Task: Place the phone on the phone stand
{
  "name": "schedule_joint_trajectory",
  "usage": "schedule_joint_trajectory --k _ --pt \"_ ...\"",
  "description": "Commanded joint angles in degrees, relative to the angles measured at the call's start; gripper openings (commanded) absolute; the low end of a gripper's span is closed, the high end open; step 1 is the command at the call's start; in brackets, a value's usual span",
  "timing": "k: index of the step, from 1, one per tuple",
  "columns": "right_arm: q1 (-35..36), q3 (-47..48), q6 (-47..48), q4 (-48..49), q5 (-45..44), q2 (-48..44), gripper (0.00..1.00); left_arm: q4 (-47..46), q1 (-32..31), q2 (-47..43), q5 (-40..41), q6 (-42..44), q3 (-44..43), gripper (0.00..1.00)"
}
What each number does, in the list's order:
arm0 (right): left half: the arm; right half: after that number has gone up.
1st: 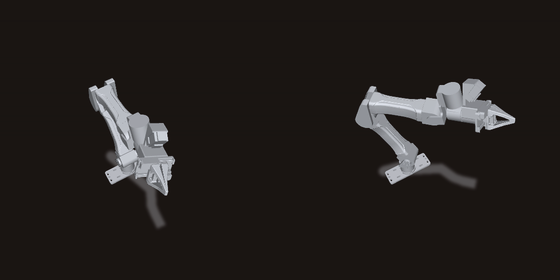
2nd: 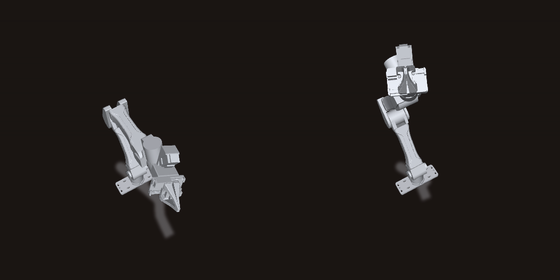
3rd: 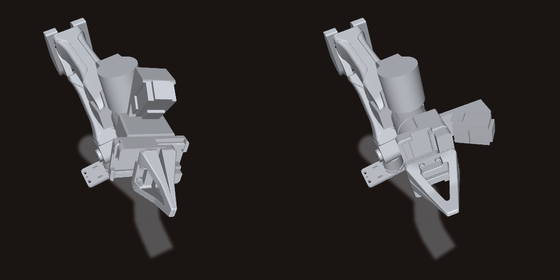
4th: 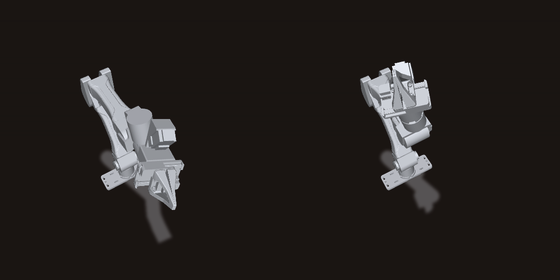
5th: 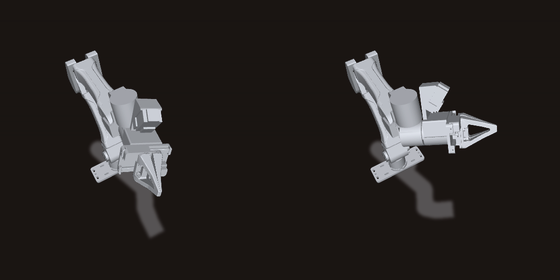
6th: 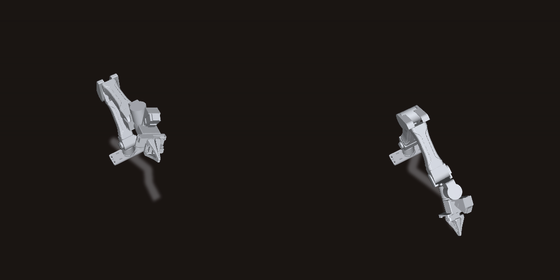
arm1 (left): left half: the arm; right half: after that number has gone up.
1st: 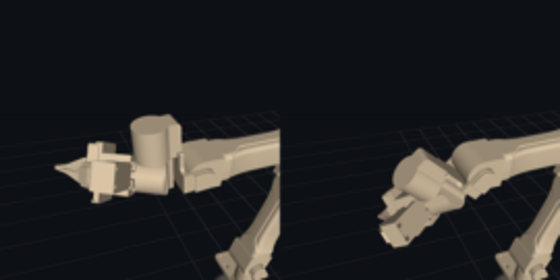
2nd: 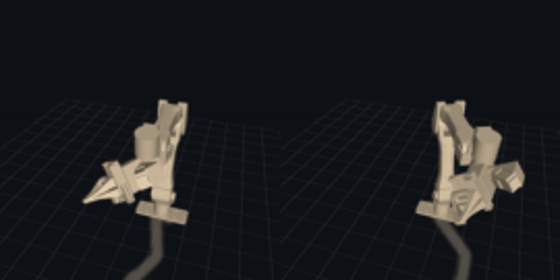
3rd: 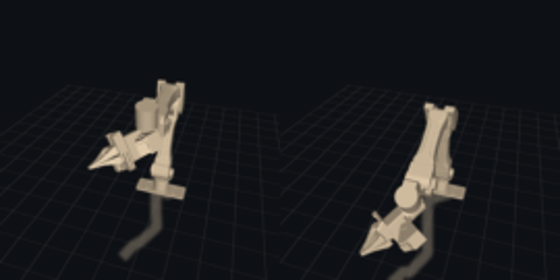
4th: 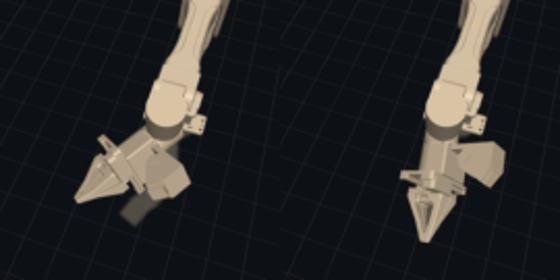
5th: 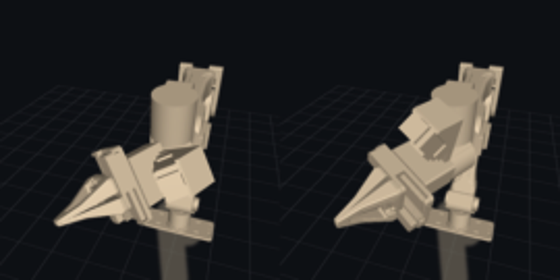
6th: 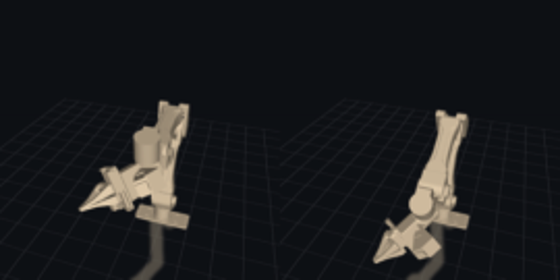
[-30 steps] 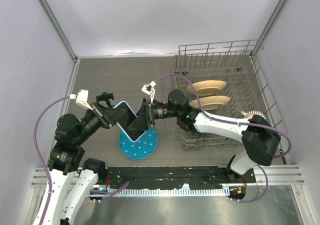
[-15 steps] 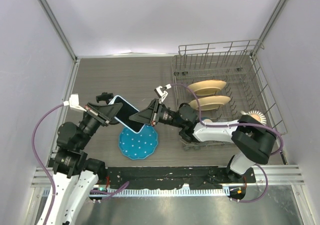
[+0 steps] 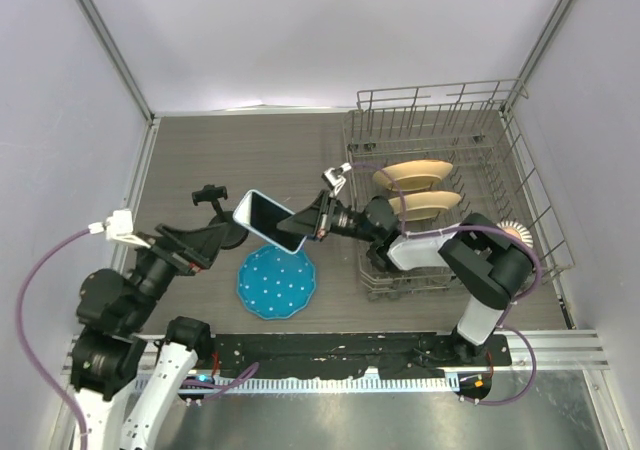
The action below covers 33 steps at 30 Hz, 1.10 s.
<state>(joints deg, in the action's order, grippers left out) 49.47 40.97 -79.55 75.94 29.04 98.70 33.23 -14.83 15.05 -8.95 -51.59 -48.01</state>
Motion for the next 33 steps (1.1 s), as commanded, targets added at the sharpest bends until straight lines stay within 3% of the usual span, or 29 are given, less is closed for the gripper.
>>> schedule_joint_trajectory --k 1,3,6,7,8,10,13,15,18,24,27,33 --pt "-7.9 2.2 8.0 -6.7 12.2 -2.7 0.01 13.0 0.2 2.9 2.6 14.5 -10.8 1.0" --pt "-9.7 3.8 13.2 -14.9 18.8 -5.8 0.01 16.9 0.1 4.9 2.4 17.6 -13.7 1.0" --pt "-10.0 11.7 38.7 -48.0 20.9 -11.9 0.01 16.4 -0.6 7.3 -0.4 18.7 -13.8 1.0" --pt "-9.9 16.5 45.2 -65.5 20.2 -13.3 0.01 14.0 -0.6 7.6 -2.0 18.9 -13.3 0.98" --pt "-9.9 18.2 54.8 -71.2 20.0 -15.1 0.01 12.7 -0.6 8.6 -7.1 18.9 -11.9 0.97" --pt "-9.7 22.3 60.6 -83.5 22.5 -16.2 0.01 8.4 -0.8 10.3 -14.0 19.1 -10.4 0.96" --pt "-7.8 24.8 68.9 -93.1 23.3 -18.8 0.01 2.1 -0.7 14.6 -29.3 18.8 -8.0 0.96" --pt "-5.6 25.3 72.7 -96.5 22.5 -19.9 0.01 -0.3 -0.7 16.4 -34.5 18.7 -7.4 0.96" --pt "-3.6 26.1 75.2 -100.4 22.6 -20.1 0.01 -3.8 -0.7 17.3 -35.4 19.6 -6.5 0.97" --pt "-0.5 28.1 75.9 -100.2 24.7 -20.6 0.01 -8.7 -0.7 23.4 -48.3 19.3 -3.3 0.94" --pt "-0.5 28.1 75.7 -97.7 23.6 -21.8 0.01 -10.0 -0.7 24.2 -52.9 19.6 -1.3 0.92" --pt "-0.5 26.9 72.3 -89.5 25.5 -22.6 0.01 -12.8 -2.0 25.2 -54.0 17.1 1.8 0.91"
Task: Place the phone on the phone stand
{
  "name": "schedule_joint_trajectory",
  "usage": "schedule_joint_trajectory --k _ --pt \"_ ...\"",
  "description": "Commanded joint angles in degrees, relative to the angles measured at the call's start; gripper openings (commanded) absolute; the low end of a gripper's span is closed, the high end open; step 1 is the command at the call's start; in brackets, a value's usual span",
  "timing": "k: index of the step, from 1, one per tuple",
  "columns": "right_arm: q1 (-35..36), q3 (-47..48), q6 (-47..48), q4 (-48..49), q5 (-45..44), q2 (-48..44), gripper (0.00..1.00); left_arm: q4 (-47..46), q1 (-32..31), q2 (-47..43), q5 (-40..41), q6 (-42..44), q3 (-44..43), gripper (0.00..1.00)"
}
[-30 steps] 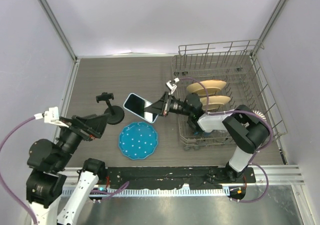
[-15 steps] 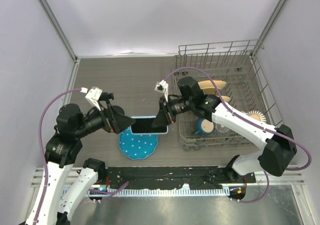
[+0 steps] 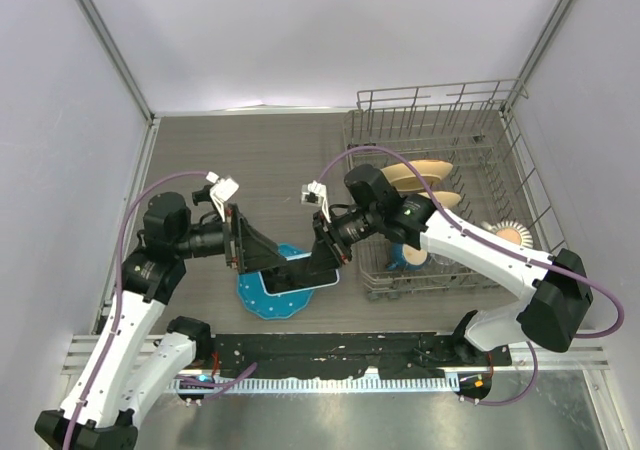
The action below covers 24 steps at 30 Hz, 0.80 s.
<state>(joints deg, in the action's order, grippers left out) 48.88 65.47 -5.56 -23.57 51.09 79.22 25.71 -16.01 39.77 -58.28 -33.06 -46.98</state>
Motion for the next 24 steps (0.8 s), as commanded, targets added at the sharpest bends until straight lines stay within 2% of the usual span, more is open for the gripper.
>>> schedule_joint_trajectory --k 1,5,6,11,13,17,18,19,20,21,22,24 --pt "0.0 2.6 -1.9 10.6 3.4 -2.9 0.01 -5.3 -1.2 1.0 -4.6 -1.4 1.2 0.89" --pt "-0.1 3.7 -2.1 11.8 3.1 -2.2 0.01 -5.4 -3.0 3.6 -4.5 -1.3 1.6 0.77" --pt "-0.2 4.1 -2.0 12.1 3.1 -2.3 0.01 -5.3 -3.7 3.8 -4.4 -1.2 1.6 0.71" --pt "-1.2 4.1 -3.0 14.1 4.5 -3.4 0.01 -5.3 -4.3 3.6 -3.1 -0.5 2.3 0.68" --pt "-1.5 4.0 -4.1 15.7 5.2 -3.6 0.01 -5.5 -4.2 3.4 -3.2 -0.5 2.6 0.64" --pt "-1.7 3.9 -5.2 17.4 5.2 -3.5 0.01 -6.5 -4.3 3.5 -3.8 -0.6 2.4 0.46" --pt "-1.8 3.6 -5.7 18.6 4.9 -3.4 0.01 -6.6 -4.3 3.3 -3.8 -0.5 2.2 0.35" --pt "-1.8 3.3 -7.1 19.5 4.7 -3.5 0.01 -6.9 -4.3 2.9 -3.1 -0.3 1.9 0.28" --pt "-1.9 3.1 -8.1 20.7 3.2 -3.7 0.01 -6.9 -4.3 2.4 -2.4 0.4 1.7 0.14" --pt "-1.9 2.0 -9.1 23.2 1.6 -3.9 0.02 -6.8 -4.2 1.8 -0.9 0.7 1.5 0.07" --pt "-1.9 1.0 -12.2 25.9 -0.1 -4.2 0.15 -7.2 -4.2 0.0 1.0 0.7 1.2 0.01" --pt "-2.2 -2.3 -15.3 32.0 -5.4 -5.1 0.42 -8.4 -4.2 -2.2 8.9 0.2 1.2 0.0"
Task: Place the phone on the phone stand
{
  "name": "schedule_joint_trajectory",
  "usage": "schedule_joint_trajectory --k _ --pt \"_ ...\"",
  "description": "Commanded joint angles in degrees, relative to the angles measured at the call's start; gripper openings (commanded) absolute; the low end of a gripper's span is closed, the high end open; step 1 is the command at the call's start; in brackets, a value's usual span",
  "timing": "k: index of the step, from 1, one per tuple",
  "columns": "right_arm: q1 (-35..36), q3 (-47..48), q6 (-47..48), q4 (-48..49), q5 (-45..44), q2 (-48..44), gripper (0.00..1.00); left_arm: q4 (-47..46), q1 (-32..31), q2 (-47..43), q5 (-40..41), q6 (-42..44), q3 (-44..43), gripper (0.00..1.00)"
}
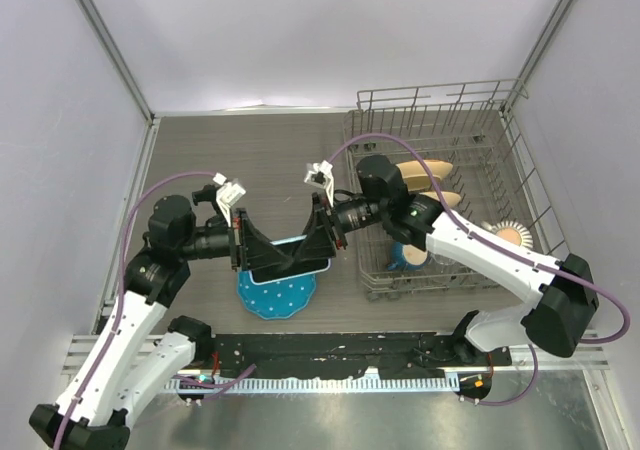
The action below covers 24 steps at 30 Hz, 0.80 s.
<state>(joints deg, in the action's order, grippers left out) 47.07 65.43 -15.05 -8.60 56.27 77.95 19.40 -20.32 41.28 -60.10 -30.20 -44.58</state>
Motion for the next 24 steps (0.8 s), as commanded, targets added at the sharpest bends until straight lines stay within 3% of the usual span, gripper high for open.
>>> schedule_joint_trajectory --k 1,2,4,9,13,20,24 --pt "-0.3 -3.4 -8.8 18.9 -12.7 -4.1 0.58 -2.3 0.0 -5.6 13.7 -2.8 -1.3 0.0" --pt "-0.3 -6.2 -11.0 23.6 -16.8 -5.1 0.66 -3.0 0.0 -6.6 21.1 -4.2 -1.4 0.0" --pt "-0.4 -10.0 -16.0 30.2 -21.2 -6.1 0.73 -4.7 0.0 -9.4 28.4 -7.5 -0.5 0.0" --pt "1.2 -23.6 -37.7 60.7 -33.0 -5.6 0.74 -14.3 0.0 -16.3 46.4 -23.3 5.8 0.0" --pt "5.5 -24.5 -39.8 63.6 -44.5 -4.7 0.74 -24.9 0.0 -19.9 48.1 -34.4 11.6 0.0" --pt "8.3 -25.3 -50.0 81.4 -51.8 4.3 0.74 -26.4 0.1 -19.2 47.2 -35.6 12.5 0.0" --pt "9.6 -22.8 -54.2 82.5 -52.2 9.1 0.73 -26.5 0.0 -20.4 47.3 -36.2 13.0 0.0"
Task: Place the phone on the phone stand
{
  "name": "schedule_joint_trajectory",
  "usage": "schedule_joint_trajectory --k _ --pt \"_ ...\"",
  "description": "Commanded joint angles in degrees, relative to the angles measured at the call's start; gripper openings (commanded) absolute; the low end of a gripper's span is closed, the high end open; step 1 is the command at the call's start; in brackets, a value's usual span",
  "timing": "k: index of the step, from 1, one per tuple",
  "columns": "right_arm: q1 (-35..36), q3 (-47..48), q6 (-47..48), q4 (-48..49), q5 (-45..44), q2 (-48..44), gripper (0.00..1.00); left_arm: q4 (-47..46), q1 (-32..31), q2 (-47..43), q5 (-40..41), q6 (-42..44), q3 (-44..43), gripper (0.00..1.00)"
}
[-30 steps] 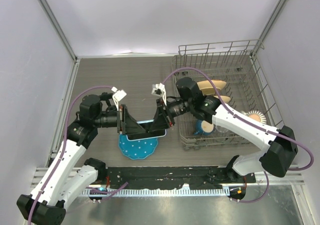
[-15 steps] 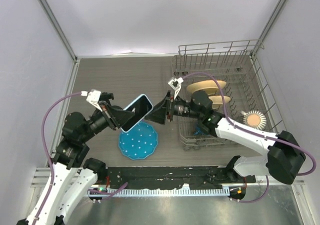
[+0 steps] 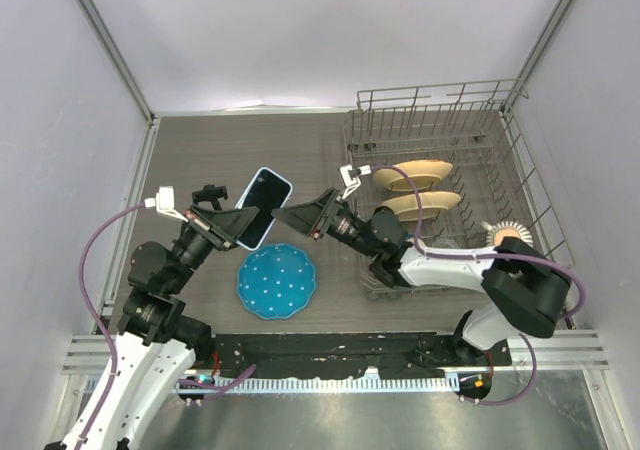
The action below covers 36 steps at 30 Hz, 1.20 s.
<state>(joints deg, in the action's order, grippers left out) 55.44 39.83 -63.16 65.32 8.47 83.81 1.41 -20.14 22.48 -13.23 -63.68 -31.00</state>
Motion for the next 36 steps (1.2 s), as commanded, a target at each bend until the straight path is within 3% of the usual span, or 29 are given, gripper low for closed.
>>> schedule_joint_trajectory --k 1,5,12,14,16,17,18,19,20,21,24,27,31,34,36 --pt "1.5 3.1 -6.3 8.8 -4.6 4.2 0.73 -8.3 -0.2 -2.0 0.7 -2.7 -0.5 0.0" --pt "1.8 4.2 -5.7 6.6 -5.4 4.3 0.72 -7.7 -0.1 -2.5 0.7 -2.9 0.1 0.0" --pt "1.7 5.9 -3.9 4.8 -6.0 4.3 0.61 -8.1 -0.2 -2.4 -0.6 -4.0 1.6 0.0" --pt "1.6 6.7 -3.8 4.9 -5.6 4.6 0.51 -7.9 -0.2 -2.4 -0.9 -3.7 1.6 0.0" --pt "1.4 7.2 -3.2 4.6 -4.2 4.9 0.31 -6.7 -0.2 -2.4 -1.2 -2.9 1.3 0.0" --pt "1.1 7.8 -2.9 3.9 -3.4 4.8 0.15 -5.6 -0.2 -2.5 -1.3 -2.3 0.4 0.0" --pt "0.8 8.1 -1.6 2.9 -2.7 4.6 0.07 -2.9 -0.2 -2.4 -2.1 -1.5 -0.2 0.04" --pt "0.5 8.2 -0.8 0.8 -1.4 3.8 0.01 -1.6 -0.1 -2.1 -2.8 0.6 -1.0 0.16" --pt "-0.3 8.3 0.1 -0.6 -0.8 3.3 0.01 2.7 -0.2 -1.7 -3.0 1.7 -3.6 0.32" --pt "-0.9 8.6 2.7 -2.2 0.5 2.8 0.01 9.8 -0.2 -0.4 -3.1 2.8 -5.2 0.56" --pt "-3.1 10.6 8.7 -10.5 7.2 0.7 0.01 19.0 -0.1 1.9 -3.6 8.1 -10.5 0.75" --pt "-6.5 12.0 14.1 -18.5 14.1 -1.0 0.01 23.6 -0.2 2.8 -4.1 11.9 -14.2 0.79" --pt "-11.0 12.1 11.9 -15.5 27.4 -1.5 0.01 27.0 -0.1 5.1 -4.7 16.4 -18.2 0.79" --pt "-11.8 14.2 13.5 -18.5 37.3 -1.7 0.01 26.0 -0.1 6.8 -8.9 17.4 -18.6 0.78" --pt "-11.8 15.2 15.3 -20.5 43.1 -2.0 0.01 21.0 -0.2 8.2 -15.9 16.1 -17.9 0.78"
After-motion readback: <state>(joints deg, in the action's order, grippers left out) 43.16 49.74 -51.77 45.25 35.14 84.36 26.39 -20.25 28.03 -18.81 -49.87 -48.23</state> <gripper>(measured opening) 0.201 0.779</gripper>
